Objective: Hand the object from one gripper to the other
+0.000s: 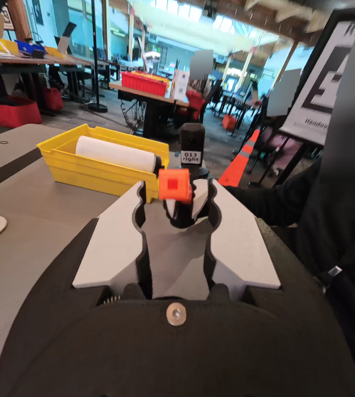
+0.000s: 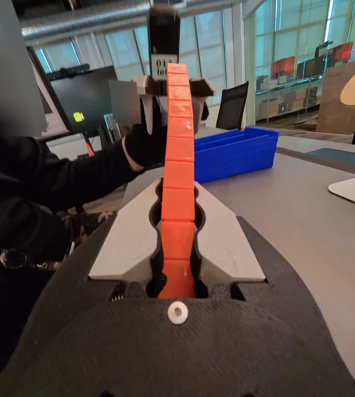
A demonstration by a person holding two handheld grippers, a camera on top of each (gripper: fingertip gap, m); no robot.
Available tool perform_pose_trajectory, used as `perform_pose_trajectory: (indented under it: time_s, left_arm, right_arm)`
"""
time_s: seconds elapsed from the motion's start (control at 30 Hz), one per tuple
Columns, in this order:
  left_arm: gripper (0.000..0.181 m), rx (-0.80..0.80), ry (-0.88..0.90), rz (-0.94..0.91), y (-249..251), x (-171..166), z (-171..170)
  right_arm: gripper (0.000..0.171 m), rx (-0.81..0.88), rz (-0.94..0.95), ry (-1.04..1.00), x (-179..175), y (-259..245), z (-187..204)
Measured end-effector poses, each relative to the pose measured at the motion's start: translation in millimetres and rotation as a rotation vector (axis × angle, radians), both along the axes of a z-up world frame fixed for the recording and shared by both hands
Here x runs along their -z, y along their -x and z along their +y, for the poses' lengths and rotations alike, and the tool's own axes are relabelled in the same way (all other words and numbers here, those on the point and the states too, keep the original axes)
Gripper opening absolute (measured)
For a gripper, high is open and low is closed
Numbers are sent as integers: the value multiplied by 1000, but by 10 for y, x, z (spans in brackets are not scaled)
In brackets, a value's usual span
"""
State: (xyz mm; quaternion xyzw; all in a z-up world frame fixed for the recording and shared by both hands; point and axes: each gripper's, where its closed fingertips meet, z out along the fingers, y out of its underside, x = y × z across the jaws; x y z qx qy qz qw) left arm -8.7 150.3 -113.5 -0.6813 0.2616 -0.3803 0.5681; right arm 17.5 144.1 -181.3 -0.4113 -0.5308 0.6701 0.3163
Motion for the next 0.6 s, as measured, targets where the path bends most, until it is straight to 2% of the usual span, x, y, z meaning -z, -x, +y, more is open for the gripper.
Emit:
perform_pose_trajectory:
  time_s: [0.13,0.23,0.33,0.43,0.53,0.6]
  left_arm:
    - [53,5,14,-60,-148,147,38]
    - [41,1,12,-106,-265,190,81]
    - [20,5,11,-154,-300,200,96]
    - [20,12,52,-165,-266,227,92]
    - [20,14,63,-136,-207,204,69]
    - [19,1,84,-79,-160,216,79]
  right_arm:
    - [20,-7,27,83,-38,68,-42]
    - [20,-13,49,131,-48,135,-120]
    - [20,-10,76,174,-63,191,-178]
    - [20,6,70,200,-28,246,-199]
    - [57,37,-12,146,136,294,-213]
    - [72,54,-64,96,244,271,-204]
